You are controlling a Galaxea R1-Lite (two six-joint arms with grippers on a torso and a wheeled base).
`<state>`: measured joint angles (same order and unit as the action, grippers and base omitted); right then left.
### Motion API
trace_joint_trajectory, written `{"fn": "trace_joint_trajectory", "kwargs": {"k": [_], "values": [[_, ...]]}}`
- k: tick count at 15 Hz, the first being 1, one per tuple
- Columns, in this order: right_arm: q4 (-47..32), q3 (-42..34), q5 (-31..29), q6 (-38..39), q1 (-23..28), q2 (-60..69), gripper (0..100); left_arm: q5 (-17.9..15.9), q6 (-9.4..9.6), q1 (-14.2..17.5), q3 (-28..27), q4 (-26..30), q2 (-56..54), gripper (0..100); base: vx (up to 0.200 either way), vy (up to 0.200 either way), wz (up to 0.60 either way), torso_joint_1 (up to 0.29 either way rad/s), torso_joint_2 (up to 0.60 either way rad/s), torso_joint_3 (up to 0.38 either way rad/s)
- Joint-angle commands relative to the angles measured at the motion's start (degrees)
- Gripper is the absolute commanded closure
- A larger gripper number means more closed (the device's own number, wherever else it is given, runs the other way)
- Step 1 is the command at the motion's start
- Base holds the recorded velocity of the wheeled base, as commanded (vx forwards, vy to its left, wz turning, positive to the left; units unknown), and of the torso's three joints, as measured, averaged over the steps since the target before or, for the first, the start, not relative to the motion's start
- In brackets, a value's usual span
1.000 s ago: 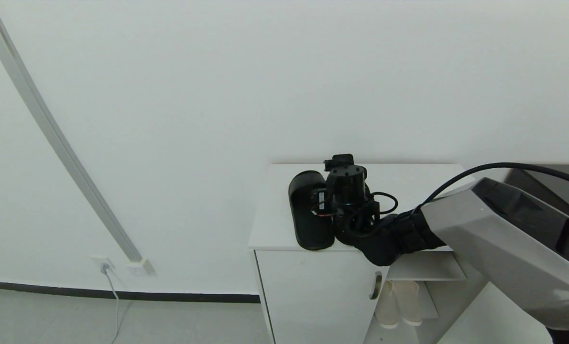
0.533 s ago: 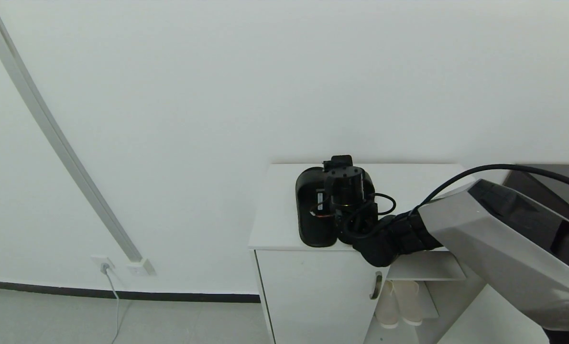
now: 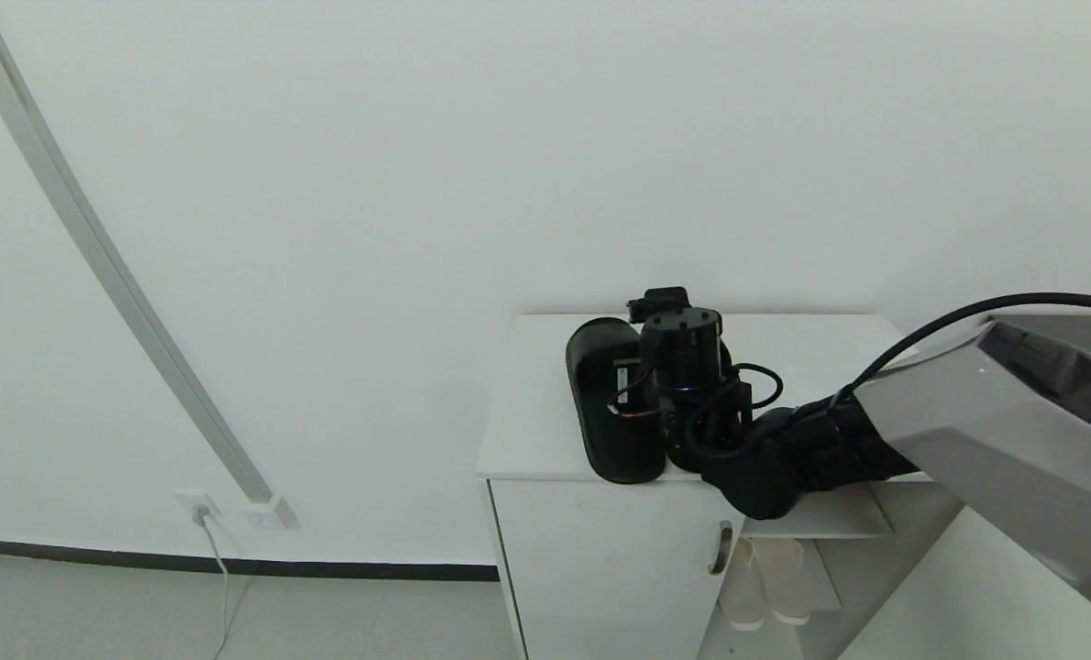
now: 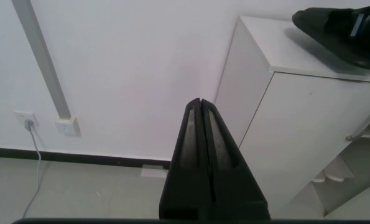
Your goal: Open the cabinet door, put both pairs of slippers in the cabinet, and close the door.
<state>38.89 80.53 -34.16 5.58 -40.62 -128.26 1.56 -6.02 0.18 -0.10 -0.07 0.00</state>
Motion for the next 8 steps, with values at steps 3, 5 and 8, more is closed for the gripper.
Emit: {"fn": "trace_joint_trajectory", "kwargs": {"k": [3,5,8], "values": [[0.22,-12.94,6.03,-0.05,-0.69,14.61,100,0.02,0.05,-0.01,0.01,-0.01,0.00,100,0.000,0.000,0.00,0.000,0.00,0.000],[0.31,-20.50,9.11,-1.19,-0.95,21.03,100,0.02,0.05,-0.01,0.01,-0.01,0.09,100,0.000,0.000,0.00,0.000,0.00,0.000],[0.57,-35.36,18.87,-3.47,-1.83,34.65,100,0.11,0.22,-0.01,0.01,-0.01,0.09,100,0.000,0.000,0.00,0.000,0.00,0.000]]}}
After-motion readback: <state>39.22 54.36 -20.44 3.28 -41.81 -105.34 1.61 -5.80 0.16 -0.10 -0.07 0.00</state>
